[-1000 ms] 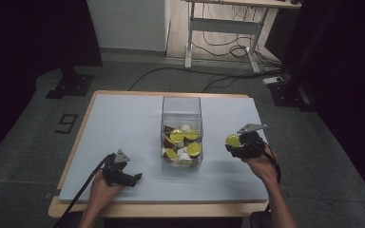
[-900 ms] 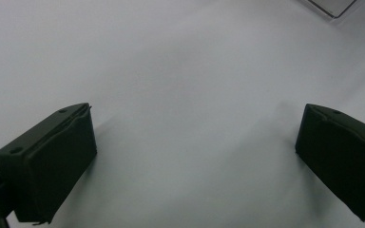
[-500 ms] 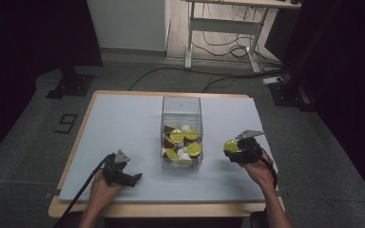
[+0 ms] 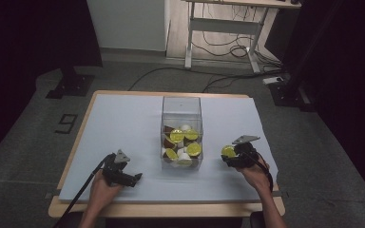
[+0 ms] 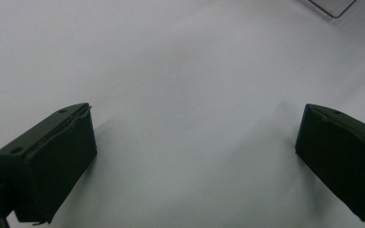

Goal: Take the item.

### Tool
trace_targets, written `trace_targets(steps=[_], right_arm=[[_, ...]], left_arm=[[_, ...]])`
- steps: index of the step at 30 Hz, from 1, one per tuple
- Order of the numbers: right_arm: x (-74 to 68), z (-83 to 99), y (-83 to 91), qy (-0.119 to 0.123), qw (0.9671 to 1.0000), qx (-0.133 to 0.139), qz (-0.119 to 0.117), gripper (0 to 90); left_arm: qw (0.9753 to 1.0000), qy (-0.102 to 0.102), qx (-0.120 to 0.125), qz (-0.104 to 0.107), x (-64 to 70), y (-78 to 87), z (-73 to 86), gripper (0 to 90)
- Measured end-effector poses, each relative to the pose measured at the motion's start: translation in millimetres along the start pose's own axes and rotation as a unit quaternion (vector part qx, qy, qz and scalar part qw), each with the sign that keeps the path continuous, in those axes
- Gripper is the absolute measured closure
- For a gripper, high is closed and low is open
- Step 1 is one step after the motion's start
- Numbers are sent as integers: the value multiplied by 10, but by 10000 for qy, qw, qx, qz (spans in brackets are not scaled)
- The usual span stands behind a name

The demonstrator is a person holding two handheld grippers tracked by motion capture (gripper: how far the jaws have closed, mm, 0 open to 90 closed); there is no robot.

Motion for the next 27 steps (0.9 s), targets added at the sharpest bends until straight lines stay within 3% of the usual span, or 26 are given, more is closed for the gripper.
trace_targets(steps=[18,27], right_arm=[[-95,178,-202,62,9989,-457,-131,392],[-95,180,-202,64,9990,-426,-129,391]], left_arm=[[10000,1,0,-1,0,0,0,0],[10000,2,2,-3,0,0,0,0]])
Point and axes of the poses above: each handheld gripper's, and its own axes: y roughly backward along the jaws, z roughly out of its underside, x roughly to its right, the point moved 7 cm from there along -y, roughly forward along the jaws, and after that the axes turned 14 degrees about y, right-handed, at the moved point
